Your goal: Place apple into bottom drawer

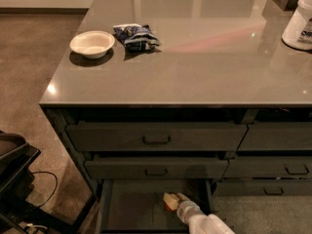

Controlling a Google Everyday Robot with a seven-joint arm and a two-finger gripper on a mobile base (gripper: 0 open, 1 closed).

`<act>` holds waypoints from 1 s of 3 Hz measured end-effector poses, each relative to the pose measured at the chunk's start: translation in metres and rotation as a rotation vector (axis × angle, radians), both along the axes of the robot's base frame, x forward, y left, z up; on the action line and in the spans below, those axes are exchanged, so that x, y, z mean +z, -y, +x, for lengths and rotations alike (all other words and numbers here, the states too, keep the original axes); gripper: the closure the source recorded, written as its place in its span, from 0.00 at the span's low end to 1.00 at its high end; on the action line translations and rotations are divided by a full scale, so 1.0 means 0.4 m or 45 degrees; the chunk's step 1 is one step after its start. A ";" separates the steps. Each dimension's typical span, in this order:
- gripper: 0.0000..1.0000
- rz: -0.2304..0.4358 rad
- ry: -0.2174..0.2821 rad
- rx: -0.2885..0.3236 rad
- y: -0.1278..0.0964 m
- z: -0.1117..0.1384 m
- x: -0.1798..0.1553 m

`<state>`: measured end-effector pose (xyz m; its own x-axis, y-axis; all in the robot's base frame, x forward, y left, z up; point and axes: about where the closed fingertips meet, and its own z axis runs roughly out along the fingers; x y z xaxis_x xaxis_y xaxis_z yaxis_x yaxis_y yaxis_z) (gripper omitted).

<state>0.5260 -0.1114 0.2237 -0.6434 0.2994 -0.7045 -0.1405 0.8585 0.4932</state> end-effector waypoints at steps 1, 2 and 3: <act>1.00 0.015 -0.035 -0.033 -0.003 -0.002 -0.037; 1.00 0.025 -0.079 -0.064 -0.002 -0.014 -0.072; 0.82 0.025 -0.080 -0.064 -0.002 -0.015 -0.073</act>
Offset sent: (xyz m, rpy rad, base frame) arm -0.0124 -0.0020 -0.0455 0.0267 0.1038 -0.0824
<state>0.5201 -0.1104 0.1947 -0.6699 0.3461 -0.6568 -0.0654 0.8537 0.5166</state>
